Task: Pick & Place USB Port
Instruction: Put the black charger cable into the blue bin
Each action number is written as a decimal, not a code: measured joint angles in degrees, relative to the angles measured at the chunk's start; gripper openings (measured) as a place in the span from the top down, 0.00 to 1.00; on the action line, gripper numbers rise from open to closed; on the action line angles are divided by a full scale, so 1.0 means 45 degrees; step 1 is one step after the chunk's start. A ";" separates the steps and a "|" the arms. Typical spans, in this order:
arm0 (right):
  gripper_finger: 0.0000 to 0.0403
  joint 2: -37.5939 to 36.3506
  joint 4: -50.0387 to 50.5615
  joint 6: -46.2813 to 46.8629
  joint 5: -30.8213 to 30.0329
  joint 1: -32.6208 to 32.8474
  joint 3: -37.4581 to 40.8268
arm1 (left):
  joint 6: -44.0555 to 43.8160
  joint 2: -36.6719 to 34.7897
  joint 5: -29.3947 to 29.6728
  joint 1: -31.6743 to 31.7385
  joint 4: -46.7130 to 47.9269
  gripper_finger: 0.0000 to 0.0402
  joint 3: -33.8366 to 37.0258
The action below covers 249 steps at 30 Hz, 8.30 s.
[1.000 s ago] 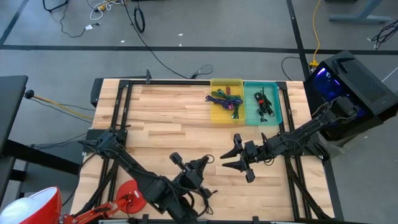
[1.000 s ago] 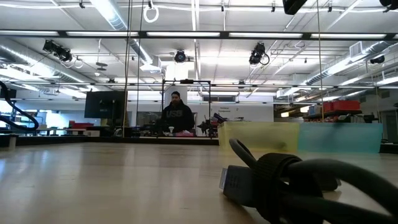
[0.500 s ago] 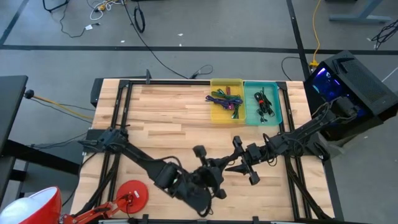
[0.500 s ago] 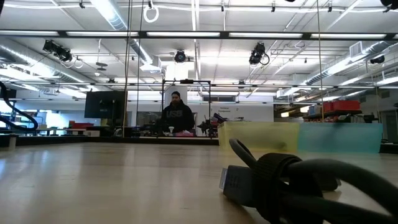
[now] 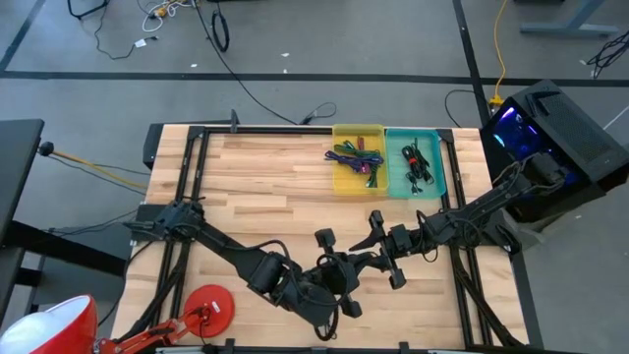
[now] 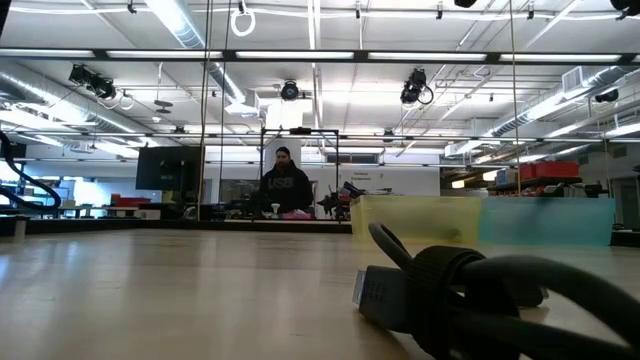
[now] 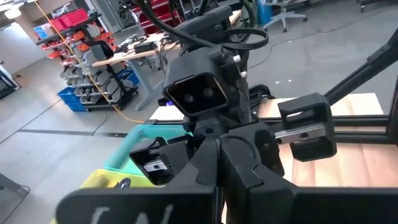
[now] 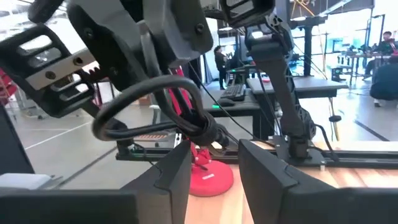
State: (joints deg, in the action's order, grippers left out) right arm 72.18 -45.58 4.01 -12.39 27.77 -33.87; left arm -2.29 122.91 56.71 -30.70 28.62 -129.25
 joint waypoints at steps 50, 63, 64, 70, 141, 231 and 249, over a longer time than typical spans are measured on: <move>0.96 -0.4105 1.5389 0.3405 -0.0846 -1.2660 -0.0015 | -0.9368 -0.2818 0.1813 0.0190 1.3462 0.86 0.4422; 0.79 -0.1807 1.5945 0.1561 -0.0162 -1.5107 -0.0007 | -1.0246 -0.2841 0.1238 0.0924 1.3494 0.86 0.5916; 0.74 -0.1818 1.5959 0.1439 -0.0244 -1.5195 -0.0005 | -1.0246 -0.2841 0.1178 0.0923 1.3489 0.86 0.5916; 0.45 -0.1938 1.5789 0.1336 0.0153 -1.5524 -0.0005 | -1.0246 -0.2841 0.0993 0.0894 1.3489 0.86 0.5916; 0.41 -0.4818 1.0988 0.3905 0.2975 -0.8186 -0.0010 | -1.0162 0.1207 -1.2510 0.0622 0.2254 0.60 0.5906; 0.70 -0.1010 0.4400 0.4579 0.3381 -0.6050 0.0379 | -0.1994 -0.3653 -0.2987 0.3454 0.1628 1.00 0.5901; 0.97 -0.1037 0.5010 0.2770 0.3534 -0.6004 0.0374 | -0.1999 -0.3633 -0.3590 0.3478 0.1674 0.98 0.5906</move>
State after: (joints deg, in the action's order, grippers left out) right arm 67.51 -23.04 16.47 3.51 0.75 -32.18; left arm -11.29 106.56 40.55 -15.05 36.15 -102.67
